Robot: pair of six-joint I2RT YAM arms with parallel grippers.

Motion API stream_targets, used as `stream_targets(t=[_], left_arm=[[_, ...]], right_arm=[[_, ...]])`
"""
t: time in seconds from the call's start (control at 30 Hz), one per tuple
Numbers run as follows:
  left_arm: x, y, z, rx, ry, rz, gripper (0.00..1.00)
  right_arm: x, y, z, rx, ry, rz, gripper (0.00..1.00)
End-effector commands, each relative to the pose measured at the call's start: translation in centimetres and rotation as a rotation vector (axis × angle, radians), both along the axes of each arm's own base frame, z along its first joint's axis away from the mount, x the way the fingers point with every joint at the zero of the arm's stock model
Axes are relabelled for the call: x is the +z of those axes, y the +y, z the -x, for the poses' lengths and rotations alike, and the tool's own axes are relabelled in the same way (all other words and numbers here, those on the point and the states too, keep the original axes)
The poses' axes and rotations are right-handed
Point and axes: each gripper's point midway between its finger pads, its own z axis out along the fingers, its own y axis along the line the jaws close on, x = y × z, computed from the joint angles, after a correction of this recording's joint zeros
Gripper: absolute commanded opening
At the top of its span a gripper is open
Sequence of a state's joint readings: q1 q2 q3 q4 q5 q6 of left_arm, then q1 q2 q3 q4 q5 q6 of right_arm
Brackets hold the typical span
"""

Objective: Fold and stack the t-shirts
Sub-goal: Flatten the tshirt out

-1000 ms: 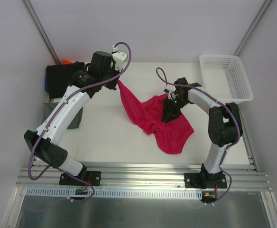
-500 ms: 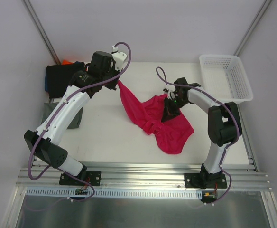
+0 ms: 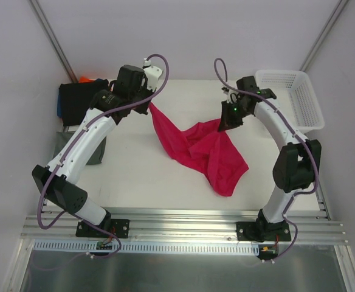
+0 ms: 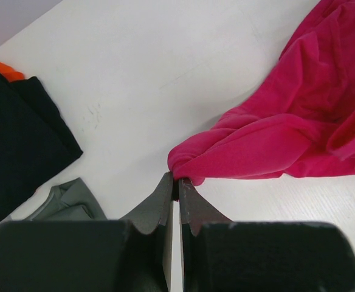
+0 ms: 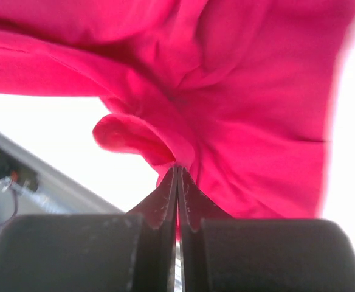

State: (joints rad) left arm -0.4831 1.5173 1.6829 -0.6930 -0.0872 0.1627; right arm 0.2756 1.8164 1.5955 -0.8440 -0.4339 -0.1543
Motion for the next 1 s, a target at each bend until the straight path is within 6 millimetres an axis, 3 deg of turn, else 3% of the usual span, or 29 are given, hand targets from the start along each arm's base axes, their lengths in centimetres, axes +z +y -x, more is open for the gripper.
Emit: stream_targets(t=[0.0, 0.2, 0.5, 0.53, 0.6, 0.63, 0.67, 0.8, 0.9, 0.97], left_arm=[[2.4, 1.0, -1.8, 0.035, -0.088, -0.012, 0.00], [4.8, 1.4, -2.9, 0.037, -0.162, -0.046, 0.00], [13.0, 1.9, -4.9, 0.047, -0.379, -0.065, 0.00], [14.9, 2.0, -4.8, 0.049, -0.420, -0.054, 0.00], [16.1, 2.0, -5.1, 0.051, -0.451, -0.050, 0.00], [17.7, 2.3, -4.9, 0.054, -0.487, -0.047, 0.00], [18.3, 2.4, -4.8, 0.057, -0.503, -0.047, 0.00], [21.3, 3.2, -2.9, 0.041, -0.574, -0.038, 0.00], [22.3, 4.0, -0.9, 0.026, -0.600, -0.036, 0.00], [21.7, 4.3, -0.2, 0.022, -0.589, -0.047, 0.00]], right_arm=[[6.4, -3.1, -1.3, -0.047, -0.214, 0.073, 0.00], [12.5, -4.7, -1.0, -0.075, -0.391, 0.061, 0.00], [21.3, -8.4, -2.2, -0.127, -0.635, 0.090, 0.00], [22.9, -8.6, -2.7, -0.137, -0.665, 0.090, 0.01], [24.6, -9.2, -2.9, -0.156, -0.678, 0.073, 0.00], [25.4, -9.4, -3.1, -0.168, -0.702, 0.076, 0.01], [27.3, -9.7, -3.1, -0.179, -0.760, 0.078, 0.00], [31.0, -10.9, -2.6, -0.217, -0.887, 0.120, 0.00], [32.7, -11.8, -0.8, -0.231, -0.947, 0.148, 0.00], [33.7, -12.3, 0.5, -0.236, -0.985, 0.164, 0.00]])
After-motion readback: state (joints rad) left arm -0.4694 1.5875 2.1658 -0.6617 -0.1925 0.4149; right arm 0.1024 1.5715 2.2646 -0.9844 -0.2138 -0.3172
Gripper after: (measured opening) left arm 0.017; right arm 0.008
